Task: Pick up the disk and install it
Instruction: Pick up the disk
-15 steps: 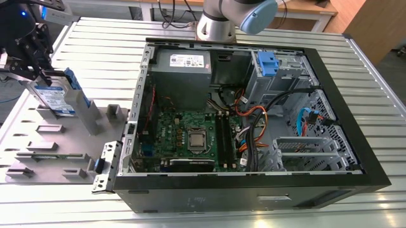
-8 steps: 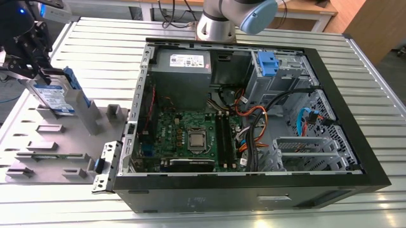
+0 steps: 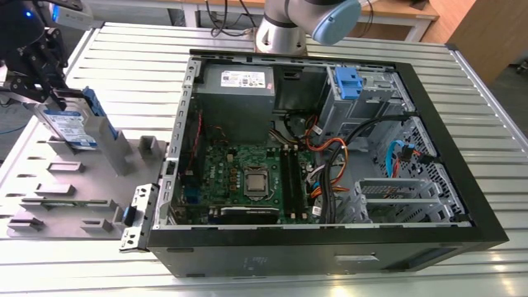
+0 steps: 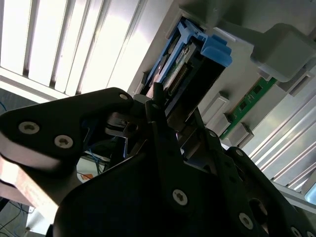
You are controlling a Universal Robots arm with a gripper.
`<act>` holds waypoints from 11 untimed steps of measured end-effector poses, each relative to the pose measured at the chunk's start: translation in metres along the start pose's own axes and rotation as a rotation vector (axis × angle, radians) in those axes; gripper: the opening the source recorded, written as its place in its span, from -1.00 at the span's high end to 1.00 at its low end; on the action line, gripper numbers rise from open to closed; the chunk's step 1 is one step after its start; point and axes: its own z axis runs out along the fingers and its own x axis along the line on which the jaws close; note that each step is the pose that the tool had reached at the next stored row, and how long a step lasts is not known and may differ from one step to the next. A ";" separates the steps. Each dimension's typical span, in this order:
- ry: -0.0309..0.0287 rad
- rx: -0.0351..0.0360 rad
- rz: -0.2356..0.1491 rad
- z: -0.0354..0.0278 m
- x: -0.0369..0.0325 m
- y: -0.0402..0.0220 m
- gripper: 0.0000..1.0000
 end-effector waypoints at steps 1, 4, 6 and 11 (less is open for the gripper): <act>0.0000 0.0000 0.000 0.0000 0.0000 0.0000 0.30; 0.0001 -0.0001 0.000 -0.0002 0.0000 0.0000 0.30; 0.0000 -0.0001 0.000 -0.0003 0.0000 0.0000 0.30; 0.0001 -0.0001 0.000 -0.0045 -0.0002 0.0002 0.30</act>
